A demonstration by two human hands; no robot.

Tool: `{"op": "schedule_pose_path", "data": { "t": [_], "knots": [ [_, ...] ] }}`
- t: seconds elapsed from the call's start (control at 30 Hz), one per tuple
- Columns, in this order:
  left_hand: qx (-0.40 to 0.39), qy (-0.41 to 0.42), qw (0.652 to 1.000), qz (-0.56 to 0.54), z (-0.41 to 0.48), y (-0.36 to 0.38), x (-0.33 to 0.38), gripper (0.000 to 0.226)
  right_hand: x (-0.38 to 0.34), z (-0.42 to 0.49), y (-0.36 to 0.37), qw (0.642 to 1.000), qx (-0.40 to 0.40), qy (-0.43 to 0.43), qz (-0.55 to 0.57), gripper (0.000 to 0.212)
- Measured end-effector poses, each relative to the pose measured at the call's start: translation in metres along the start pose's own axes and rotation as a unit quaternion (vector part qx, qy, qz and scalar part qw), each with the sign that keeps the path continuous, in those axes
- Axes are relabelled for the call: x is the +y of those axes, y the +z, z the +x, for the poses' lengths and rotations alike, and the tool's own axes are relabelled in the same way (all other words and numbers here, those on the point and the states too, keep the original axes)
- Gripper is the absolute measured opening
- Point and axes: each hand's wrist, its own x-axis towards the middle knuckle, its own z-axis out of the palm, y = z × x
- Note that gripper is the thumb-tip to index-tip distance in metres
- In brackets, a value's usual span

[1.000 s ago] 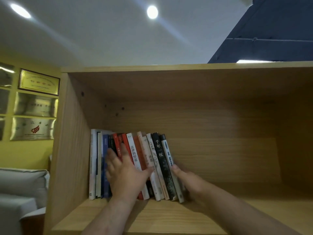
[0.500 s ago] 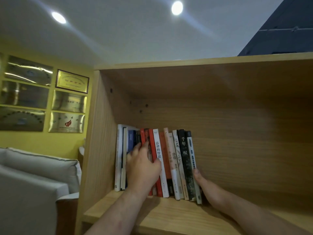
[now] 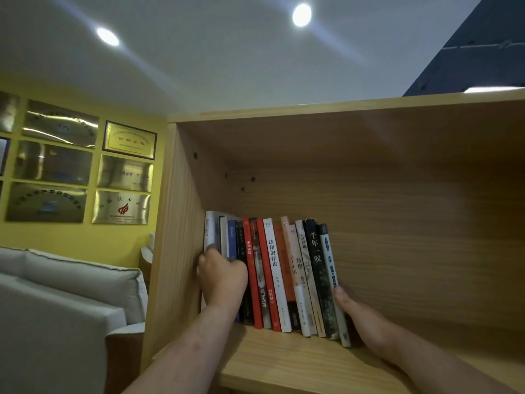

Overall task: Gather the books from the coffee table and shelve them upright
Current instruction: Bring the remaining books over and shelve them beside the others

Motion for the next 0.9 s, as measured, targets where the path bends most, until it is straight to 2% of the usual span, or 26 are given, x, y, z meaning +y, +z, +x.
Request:
{"op": "schedule_pose_path", "data": {
  "t": [0.1, 0.23, 0.33, 0.47, 0.6, 0.7, 0.8, 0.9],
  "knots": [
    [-0.017, 0.022, 0.998, 0.061, 0.002, 0.001, -0.001, 0.042, -0.001, -0.002, 0.0, 1.0, 0.001, 0.01, 0.003, 0.07],
    [-0.07, 0.004, 0.997, -0.021, -0.002, 0.003, -0.004, 0.047, -0.003, -0.008, -0.002, 1.0, 0.016, 0.001, 0.003, 0.07],
    [-0.053, -0.015, 0.998, -0.038, -0.005, -0.001, -0.003, 0.046, -0.001, -0.009, -0.003, 1.0, 0.02, -0.007, 0.006, 0.069],
    [-0.043, 0.062, 0.993, -0.088, -0.024, -0.019, -0.007, 0.022, -0.004, -0.01, -0.002, 1.0, 0.025, -0.019, -0.003, 0.067],
    [0.003, 0.124, 0.984, -0.126, -0.045, -0.056, -0.007, 0.013, -0.002, -0.008, -0.004, 0.998, 0.041, -0.047, -0.008, 0.07],
    [0.05, 0.155, 0.976, -0.147, -0.057, -0.082, 0.0, 0.016, -0.002, -0.008, -0.004, 0.996, 0.047, -0.07, -0.018, 0.07],
    [0.068, 0.113, 0.971, -0.198, -0.054, -0.094, 0.008, 0.015, -0.008, -0.013, -0.005, 0.995, 0.056, -0.082, -0.03, 0.052],
    [-0.018, 0.022, 0.95, -0.312, -0.052, -0.09, 0.016, 0.014, -0.011, -0.016, -0.006, 0.995, 0.076, -0.059, -0.01, 0.041]
  ]
}}
